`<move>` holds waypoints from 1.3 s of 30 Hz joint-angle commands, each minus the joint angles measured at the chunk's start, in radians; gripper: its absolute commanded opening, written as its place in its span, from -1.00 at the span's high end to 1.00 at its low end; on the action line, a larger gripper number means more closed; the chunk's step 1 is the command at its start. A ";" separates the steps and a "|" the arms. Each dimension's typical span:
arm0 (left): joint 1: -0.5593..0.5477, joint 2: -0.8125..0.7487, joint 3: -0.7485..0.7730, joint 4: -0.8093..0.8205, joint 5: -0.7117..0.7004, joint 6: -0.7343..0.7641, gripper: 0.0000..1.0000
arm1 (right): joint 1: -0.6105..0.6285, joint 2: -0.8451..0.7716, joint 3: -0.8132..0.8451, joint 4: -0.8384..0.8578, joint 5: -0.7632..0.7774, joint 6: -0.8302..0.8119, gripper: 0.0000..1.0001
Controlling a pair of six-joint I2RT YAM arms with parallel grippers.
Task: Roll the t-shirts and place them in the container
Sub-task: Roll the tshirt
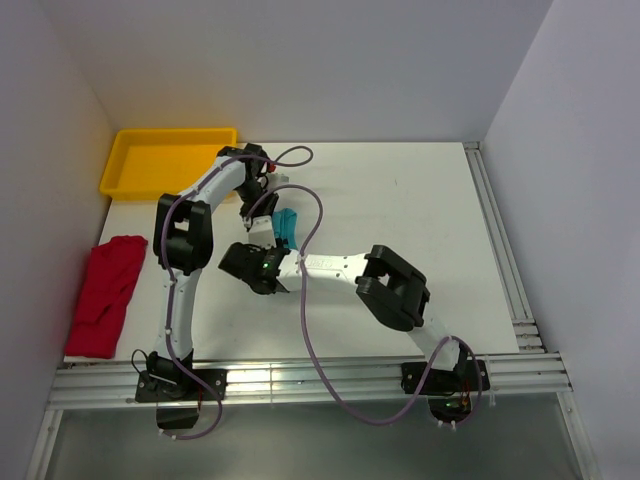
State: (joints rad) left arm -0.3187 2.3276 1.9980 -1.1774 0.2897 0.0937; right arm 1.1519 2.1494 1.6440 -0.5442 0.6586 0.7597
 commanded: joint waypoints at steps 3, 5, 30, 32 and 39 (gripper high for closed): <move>-0.003 0.038 0.018 -0.074 -0.034 0.049 0.61 | 0.000 0.001 0.001 -0.025 0.013 0.009 -0.10; -0.003 0.035 0.025 -0.074 -0.017 0.052 0.46 | -0.001 -0.022 -0.025 -0.002 0.001 0.024 0.02; 0.138 -0.185 -0.137 0.301 0.545 -0.051 -0.75 | -0.331 -0.349 -0.812 0.828 -0.642 0.354 0.42; 0.141 -0.195 -0.166 0.315 0.571 -0.049 -0.75 | -0.348 -0.333 -0.840 0.901 -0.687 0.388 0.43; 0.141 -0.191 -0.327 0.387 0.583 -0.057 -0.76 | -0.408 -0.301 -0.920 1.033 -0.798 0.458 0.44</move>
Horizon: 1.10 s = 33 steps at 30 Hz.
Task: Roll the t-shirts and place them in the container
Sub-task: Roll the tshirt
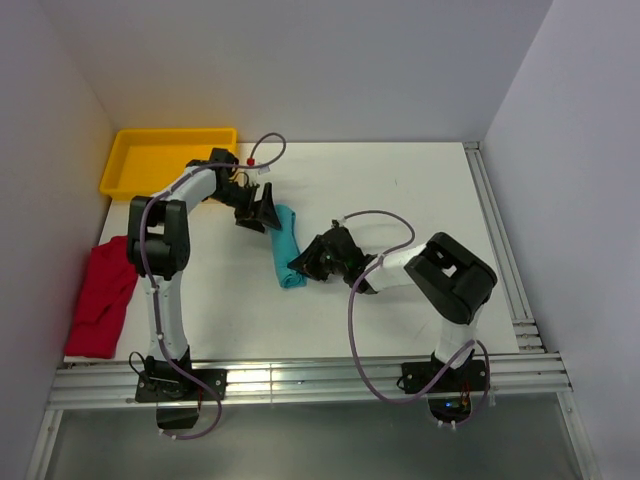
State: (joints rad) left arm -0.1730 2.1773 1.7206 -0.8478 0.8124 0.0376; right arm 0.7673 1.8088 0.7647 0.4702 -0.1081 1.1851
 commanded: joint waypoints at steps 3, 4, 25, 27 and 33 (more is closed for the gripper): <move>-0.005 -0.034 -0.105 0.093 0.088 -0.001 -0.77 | -0.037 0.057 -0.057 0.064 -0.065 0.059 0.44; -0.005 -0.034 -0.116 0.101 0.097 -0.002 -0.77 | -0.042 0.069 -0.064 0.080 -0.076 0.077 0.44; -0.020 -0.022 -0.312 0.312 0.001 -0.180 -0.66 | -0.111 0.237 -0.208 0.528 -0.205 0.340 0.49; -0.033 -0.007 -0.311 0.312 -0.013 -0.183 -0.62 | -0.111 0.245 -0.208 0.539 -0.208 0.350 0.49; -0.066 0.019 -0.289 0.322 -0.041 -0.206 -0.48 | -0.114 0.276 -0.211 0.599 -0.226 0.405 0.49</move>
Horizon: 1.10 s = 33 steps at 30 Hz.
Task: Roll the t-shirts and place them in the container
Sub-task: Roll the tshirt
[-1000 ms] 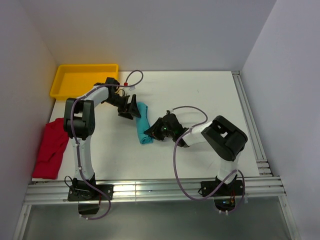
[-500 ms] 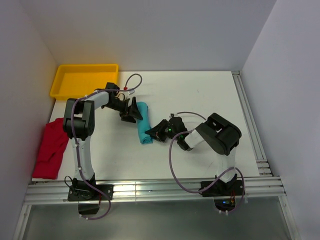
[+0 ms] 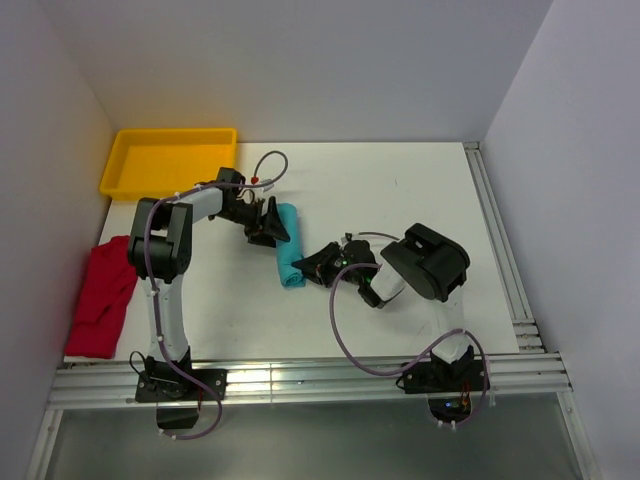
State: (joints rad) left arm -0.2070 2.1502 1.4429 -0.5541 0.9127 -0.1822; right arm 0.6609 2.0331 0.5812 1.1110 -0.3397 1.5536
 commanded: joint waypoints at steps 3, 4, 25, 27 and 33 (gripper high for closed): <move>-0.051 0.057 -0.001 0.028 -0.167 0.004 -0.41 | -0.007 0.081 -0.032 0.009 -0.004 0.072 0.49; -0.054 0.060 -0.003 0.031 -0.179 0.000 -0.40 | -0.007 0.096 -0.034 0.038 -0.005 0.082 0.49; -0.091 0.097 0.128 -0.075 -0.283 0.012 0.99 | -0.009 -0.066 0.022 -0.333 0.099 -0.093 -0.09; -0.094 0.091 0.131 -0.084 -0.310 0.016 0.99 | -0.009 -0.123 0.034 -0.394 0.125 -0.150 -0.21; -0.103 0.066 0.162 -0.102 -0.464 0.039 0.99 | -0.007 -0.261 0.043 -0.566 0.217 -0.240 -0.30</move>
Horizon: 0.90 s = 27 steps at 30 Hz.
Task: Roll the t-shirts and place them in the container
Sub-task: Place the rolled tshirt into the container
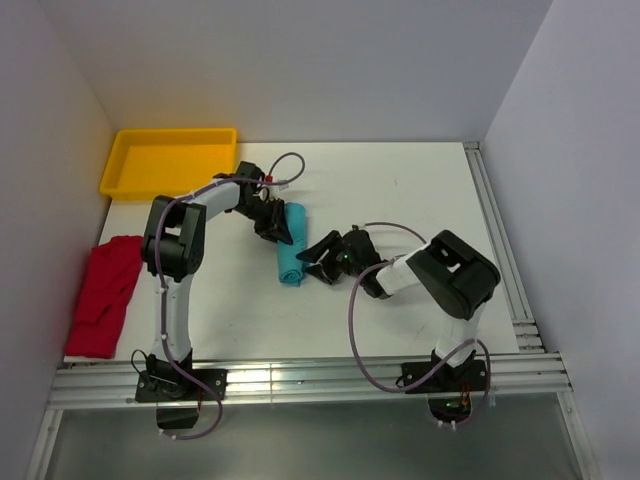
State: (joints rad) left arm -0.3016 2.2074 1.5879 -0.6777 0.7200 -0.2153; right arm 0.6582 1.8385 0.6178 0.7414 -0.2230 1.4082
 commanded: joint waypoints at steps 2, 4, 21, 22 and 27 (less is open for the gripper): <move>-0.014 0.011 0.040 -0.003 -0.342 0.089 0.99 | -0.006 -0.102 -0.003 -0.243 0.123 -0.109 -0.30; -0.014 0.018 0.073 -0.028 -0.388 0.105 0.99 | -0.006 -0.149 -0.004 -0.289 0.152 -0.130 -0.31; -0.013 0.097 0.224 -0.120 -0.715 0.356 0.99 | -0.006 -0.384 0.039 -0.493 0.267 -0.252 -0.31; -0.013 0.097 0.231 -0.125 -0.715 0.363 0.99 | -0.006 -0.392 0.052 -0.516 0.272 -0.261 -0.31; -0.002 0.113 0.288 -0.143 -0.775 0.418 0.99 | -0.006 -0.424 0.102 -0.585 0.292 -0.307 -0.31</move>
State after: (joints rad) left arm -0.3355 2.2452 1.8622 -0.8017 0.1436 0.0921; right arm 0.6582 1.4670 0.6609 0.2050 0.0212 1.1545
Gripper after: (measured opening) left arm 0.247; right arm 0.655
